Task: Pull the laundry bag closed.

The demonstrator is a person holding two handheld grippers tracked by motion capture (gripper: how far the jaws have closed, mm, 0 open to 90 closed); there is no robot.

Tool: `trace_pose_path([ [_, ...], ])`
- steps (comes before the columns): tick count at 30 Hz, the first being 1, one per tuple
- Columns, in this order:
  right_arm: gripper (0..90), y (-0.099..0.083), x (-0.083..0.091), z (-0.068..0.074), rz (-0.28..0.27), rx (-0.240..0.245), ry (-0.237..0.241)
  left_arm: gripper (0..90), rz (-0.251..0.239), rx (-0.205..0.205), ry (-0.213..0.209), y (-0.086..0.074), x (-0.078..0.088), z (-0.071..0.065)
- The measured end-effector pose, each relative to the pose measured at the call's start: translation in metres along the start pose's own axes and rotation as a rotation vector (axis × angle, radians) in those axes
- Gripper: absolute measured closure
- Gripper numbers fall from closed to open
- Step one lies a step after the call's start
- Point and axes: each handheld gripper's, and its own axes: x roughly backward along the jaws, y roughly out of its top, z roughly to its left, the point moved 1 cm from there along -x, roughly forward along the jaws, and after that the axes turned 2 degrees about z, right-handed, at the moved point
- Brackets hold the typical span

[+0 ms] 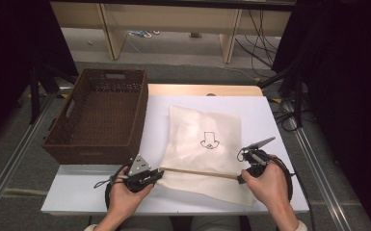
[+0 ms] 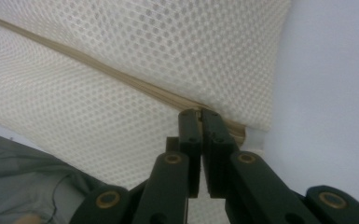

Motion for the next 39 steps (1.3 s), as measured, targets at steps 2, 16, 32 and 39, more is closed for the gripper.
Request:
trace_pose_path([
  [2,88.3,-0.001,0.001,0.0,0.009,-0.024,-0.01,83.8,0.003,0.001,0.001,0.0,0.0,0.0],
  [16,88.3,-0.004,-0.005,-0.017,0.018,-0.017,-0.028,83.8,0.004,0.003,-0.003,0.0,0.0,0.0],
  [32,88.3,-0.009,-0.019,-0.03,0.089,-0.117,-0.021,83.6,0.024,-0.015,-0.008,-0.001,0.001,0.001],
  [39,84.5,-0.008,-0.017,-0.034,0.084,-0.025,-0.033,80.7,0.037,-0.035,-0.018,-0.002,0.003,0.0],
])
